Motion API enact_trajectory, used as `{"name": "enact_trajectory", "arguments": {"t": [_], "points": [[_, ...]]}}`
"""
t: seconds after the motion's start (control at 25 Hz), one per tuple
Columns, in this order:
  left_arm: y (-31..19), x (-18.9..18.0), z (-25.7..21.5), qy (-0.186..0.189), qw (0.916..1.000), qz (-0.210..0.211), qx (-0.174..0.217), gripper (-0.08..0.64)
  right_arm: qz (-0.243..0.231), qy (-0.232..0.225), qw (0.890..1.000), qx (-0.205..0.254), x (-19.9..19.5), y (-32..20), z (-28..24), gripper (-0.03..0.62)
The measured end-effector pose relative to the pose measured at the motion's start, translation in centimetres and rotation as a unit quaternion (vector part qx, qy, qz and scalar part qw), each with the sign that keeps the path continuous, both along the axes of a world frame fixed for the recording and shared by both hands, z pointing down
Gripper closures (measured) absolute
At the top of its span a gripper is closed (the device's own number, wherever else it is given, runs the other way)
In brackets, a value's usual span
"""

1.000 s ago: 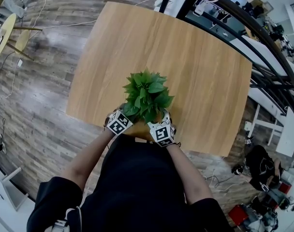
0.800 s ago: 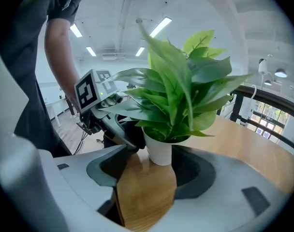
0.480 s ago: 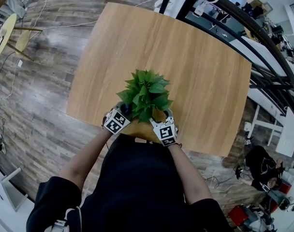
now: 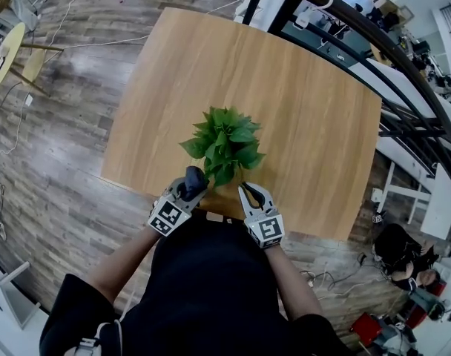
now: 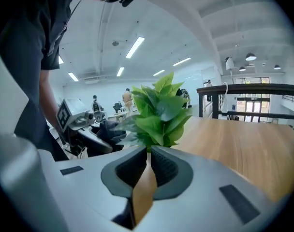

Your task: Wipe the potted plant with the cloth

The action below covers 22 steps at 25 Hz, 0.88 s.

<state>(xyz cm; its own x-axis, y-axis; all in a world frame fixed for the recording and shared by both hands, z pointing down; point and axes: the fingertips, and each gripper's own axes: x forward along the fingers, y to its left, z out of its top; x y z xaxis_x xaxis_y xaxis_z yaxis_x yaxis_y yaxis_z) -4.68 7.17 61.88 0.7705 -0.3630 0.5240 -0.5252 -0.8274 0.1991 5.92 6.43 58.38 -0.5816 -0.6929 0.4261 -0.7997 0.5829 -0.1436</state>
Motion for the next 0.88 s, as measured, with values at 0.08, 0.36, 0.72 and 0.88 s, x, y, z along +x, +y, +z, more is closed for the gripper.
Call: {"name": "enact_trajectory", "arguments": {"t": [0.08,0.36,0.72,0.88], "points": [[1.1,0.0,-1.4,0.017,0.9998,0.005,0.01,0.425,0.008,-0.004,1.0,0.03,0.2,0.6,-1.8,0.554],[3.1,0.6,-11.7,0.097,0.9929,-0.006,0.069,0.43,0.049,-0.113,0.985,0.118,-0.5,2.5,-14.3,0.554],[-0.5,5.2,-19.3,0.144,0.9793,-0.026,0.14,0.434,0.057,-0.064,0.969,0.232,1.8,0.4,-20.9,0.571],[-1.3,5.7,-20.4,0.16,0.9761,-0.041,0.141,0.442,0.056,-0.047,0.971,0.226,2.1,0.3,-20.3,0.574]]}}
